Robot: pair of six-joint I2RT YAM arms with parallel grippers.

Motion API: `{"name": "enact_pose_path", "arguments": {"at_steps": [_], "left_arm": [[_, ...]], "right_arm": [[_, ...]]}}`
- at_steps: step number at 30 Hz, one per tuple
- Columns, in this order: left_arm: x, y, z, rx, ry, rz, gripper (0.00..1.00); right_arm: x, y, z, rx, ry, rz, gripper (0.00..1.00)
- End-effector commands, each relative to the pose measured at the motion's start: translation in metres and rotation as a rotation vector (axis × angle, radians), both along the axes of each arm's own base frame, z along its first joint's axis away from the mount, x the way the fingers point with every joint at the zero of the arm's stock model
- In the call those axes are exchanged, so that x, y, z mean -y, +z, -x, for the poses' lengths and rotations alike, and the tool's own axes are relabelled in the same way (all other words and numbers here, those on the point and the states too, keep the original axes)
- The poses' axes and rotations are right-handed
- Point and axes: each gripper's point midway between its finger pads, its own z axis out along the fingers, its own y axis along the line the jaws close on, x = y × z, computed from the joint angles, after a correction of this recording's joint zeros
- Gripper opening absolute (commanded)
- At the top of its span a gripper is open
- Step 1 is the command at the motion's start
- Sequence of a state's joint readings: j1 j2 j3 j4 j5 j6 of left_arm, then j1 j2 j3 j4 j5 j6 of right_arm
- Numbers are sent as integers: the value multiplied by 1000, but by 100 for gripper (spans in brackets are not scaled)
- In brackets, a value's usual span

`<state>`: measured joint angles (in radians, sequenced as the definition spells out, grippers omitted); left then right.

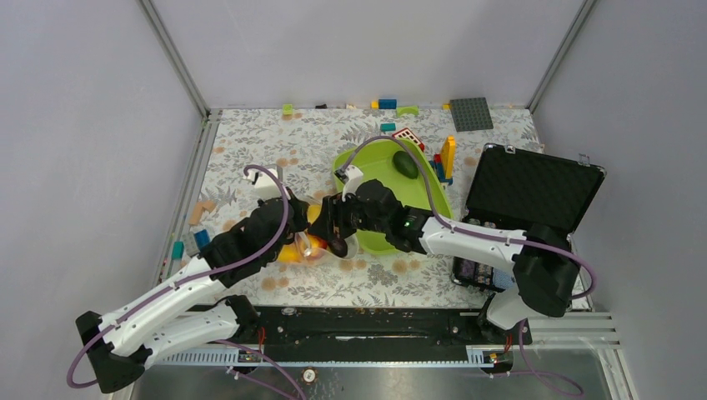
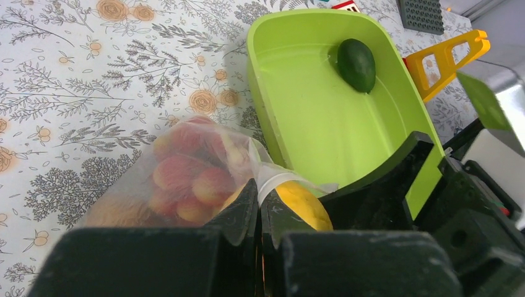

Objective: Place the food in the zip-top bag and seal the zipper
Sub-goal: Place the fake fruit in the zipper food storage bag.

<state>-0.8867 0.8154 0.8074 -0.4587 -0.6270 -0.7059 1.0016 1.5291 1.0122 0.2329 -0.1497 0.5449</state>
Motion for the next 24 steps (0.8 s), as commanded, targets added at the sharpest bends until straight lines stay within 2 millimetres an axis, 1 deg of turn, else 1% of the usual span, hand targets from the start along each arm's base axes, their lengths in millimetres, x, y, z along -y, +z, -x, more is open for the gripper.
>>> {"name": "enact_pose_path", "arguments": {"at_steps": [1, 3, 6, 9, 13, 15, 18, 22, 24], "left_arm": [[12, 18, -1, 48, -43, 74, 0], [16, 19, 0, 46, -64, 81, 0], [18, 18, 0, 46, -77, 83, 0], [20, 18, 1, 44, -83, 83, 0], [21, 19, 1, 48, -90, 91, 0], [22, 19, 1, 47, -94, 92, 0], [20, 19, 0, 50, -83, 93, 0], [17, 17, -1, 50, -65, 88, 0], [15, 18, -1, 52, -56, 84, 0]], "right_arm": [[-14, 12, -7, -59, -69, -43, 46], [-19, 7, -7, -90, -89, -43, 46], [-23, 1, -9, -113, -117, -22, 51], [-20, -10, -16, -122, -183, 23, 56], [-16, -19, -25, -125, -246, 43, 63], [-16, -22, -26, -137, -261, 35, 64], [-18, -20, -25, -143, -262, 7, 67], [-15, -11, -25, -97, -245, -2, 76], [-13, -6, -23, -71, -228, -6, 79]]}}
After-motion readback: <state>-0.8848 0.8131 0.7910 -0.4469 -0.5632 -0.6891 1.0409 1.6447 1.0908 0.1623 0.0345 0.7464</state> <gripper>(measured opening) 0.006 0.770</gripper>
